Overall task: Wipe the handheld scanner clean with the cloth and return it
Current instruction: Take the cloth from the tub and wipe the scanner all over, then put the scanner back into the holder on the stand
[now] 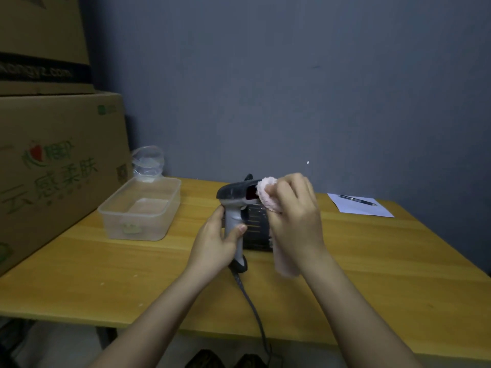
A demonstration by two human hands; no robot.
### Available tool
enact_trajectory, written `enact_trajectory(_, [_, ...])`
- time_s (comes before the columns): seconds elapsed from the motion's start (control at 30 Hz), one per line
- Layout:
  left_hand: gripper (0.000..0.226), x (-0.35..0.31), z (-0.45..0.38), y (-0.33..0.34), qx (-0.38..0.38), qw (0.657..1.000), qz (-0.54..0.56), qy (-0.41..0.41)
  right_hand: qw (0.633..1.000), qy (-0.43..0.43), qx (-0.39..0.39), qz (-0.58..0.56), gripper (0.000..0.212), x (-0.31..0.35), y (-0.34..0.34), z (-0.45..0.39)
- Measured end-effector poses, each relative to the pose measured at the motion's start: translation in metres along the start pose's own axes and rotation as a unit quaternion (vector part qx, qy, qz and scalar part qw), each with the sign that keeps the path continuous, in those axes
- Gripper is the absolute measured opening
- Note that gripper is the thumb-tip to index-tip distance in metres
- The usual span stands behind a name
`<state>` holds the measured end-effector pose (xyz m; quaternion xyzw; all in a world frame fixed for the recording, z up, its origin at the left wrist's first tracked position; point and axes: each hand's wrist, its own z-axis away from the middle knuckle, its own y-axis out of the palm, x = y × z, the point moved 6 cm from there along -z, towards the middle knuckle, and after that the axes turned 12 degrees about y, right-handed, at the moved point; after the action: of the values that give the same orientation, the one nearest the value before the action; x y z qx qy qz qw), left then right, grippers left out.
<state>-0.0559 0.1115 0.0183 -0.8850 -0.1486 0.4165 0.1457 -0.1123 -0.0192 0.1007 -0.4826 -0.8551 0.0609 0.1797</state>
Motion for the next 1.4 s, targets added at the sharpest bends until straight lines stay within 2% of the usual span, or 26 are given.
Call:
enact_trajectory(0.1, [0.022, 0.002, -0.001, 0.0, -0.002, 0.999, 0.031, -0.022, 0.994, -0.004, 0.03, 0.108, 0.019, -0.004, 0.005, -0.002])
enact_trajectory(0.2, [0.024, 0.005, -0.002, 0.002, -0.008, 0.999, 0.033, -0.039, 0.987, -0.009, 0.091, 0.135, 0.017, -0.002, 0.016, -0.003])
enact_trajectory(0.33, [0.029, 0.005, -0.006, 0.001, -0.017, 0.998, 0.029, -0.044, 0.983, 0.021, 0.163, 0.086, 0.014, -0.007, 0.012, -0.01])
enact_trajectory(0.4, [0.028, 0.001, -0.01, 0.0, -0.02, 0.997, 0.052, -0.048, 0.965, 0.035, 0.256, 0.04, 0.02, -0.009, 0.018, -0.002])
enact_trajectory(0.47, [0.027, -0.005, -0.016, 0.0, -0.02, 0.997, 0.071, -0.039, 0.945, 0.039, 0.326, 0.017, 0.012, -0.014, 0.028, 0.02])
enact_trajectory(0.53, [0.026, -0.01, -0.022, 0.003, -0.005, 0.997, 0.076, -0.028, 0.949, 0.092, 0.301, -0.002, 0.011, -0.031, 0.028, 0.033])
enact_trajectory(0.6, [0.025, -0.01, -0.024, 0.007, 0.008, 0.993, 0.108, -0.035, 0.937, 0.2, 0.282, -0.043, 0.02, -0.053, 0.024, 0.04])
enact_trajectory(0.7, [0.024, -0.005, -0.024, 0.018, 0.026, 0.971, 0.224, -0.08, 0.914, 0.284, 0.276, -0.088, 0.034, -0.068, 0.024, 0.048])
enact_trajectory(0.77, [0.026, -0.004, -0.024, 0.025, 0.047, 0.952, 0.286, -0.099, 0.903, 0.32, 0.264, -0.109, 0.029, -0.075, 0.025, 0.048])
enact_trajectory(0.83, [0.024, -0.006, -0.025, 0.033, 0.064, 0.927, 0.354, -0.108, 0.865, 0.359, 0.319, -0.146, 0.013, -0.082, 0.034, 0.05])
enact_trajectory(0.93, [0.022, -0.009, -0.026, 0.045, 0.064, 0.883, 0.448, -0.126, 0.812, 0.361, 0.409, -0.208, 0.037, -0.083, 0.048, 0.055])
enact_trajectory(1.0, [0.023, -0.012, -0.028, 0.05, 0.059, 0.867, 0.477, -0.133, 0.789, 0.378, 0.413, -0.253, 0.037, -0.081, 0.049, 0.055])
enact_trajectory(1.1, [0.024, -0.013, -0.031, 0.055, 0.054, 0.861, 0.487, -0.135, 0.774, 0.394, 0.402, -0.291, 0.034, -0.078, 0.047, 0.054])
enact_trajectory(1.17, [0.027, -0.012, -0.031, 0.057, 0.054, 0.873, 0.465, -0.136, 0.781, 0.398, 0.375, -0.301, 0.032, -0.081, 0.046, 0.054])
enact_trajectory(1.3, [0.026, -0.007, -0.03, 0.062, 0.032, 0.918, 0.363, -0.155, 0.838, 0.412, 0.272, -0.234, 0.03, -0.097, 0.044, 0.053])
enact_trajectory(1.37, [0.023, -0.005, -0.031, 0.065, 0.024, 0.922, 0.348, -0.169, 0.861, 0.399, 0.253, -0.19, 0.036, -0.102, 0.044, 0.053])
enact_trajectory(1.4, [0.024, -0.003, -0.033, 0.067, 0.02, 0.918, 0.352, -0.181, 0.86, 0.394, 0.265, -0.186, 0.035, -0.103, 0.043, 0.052])
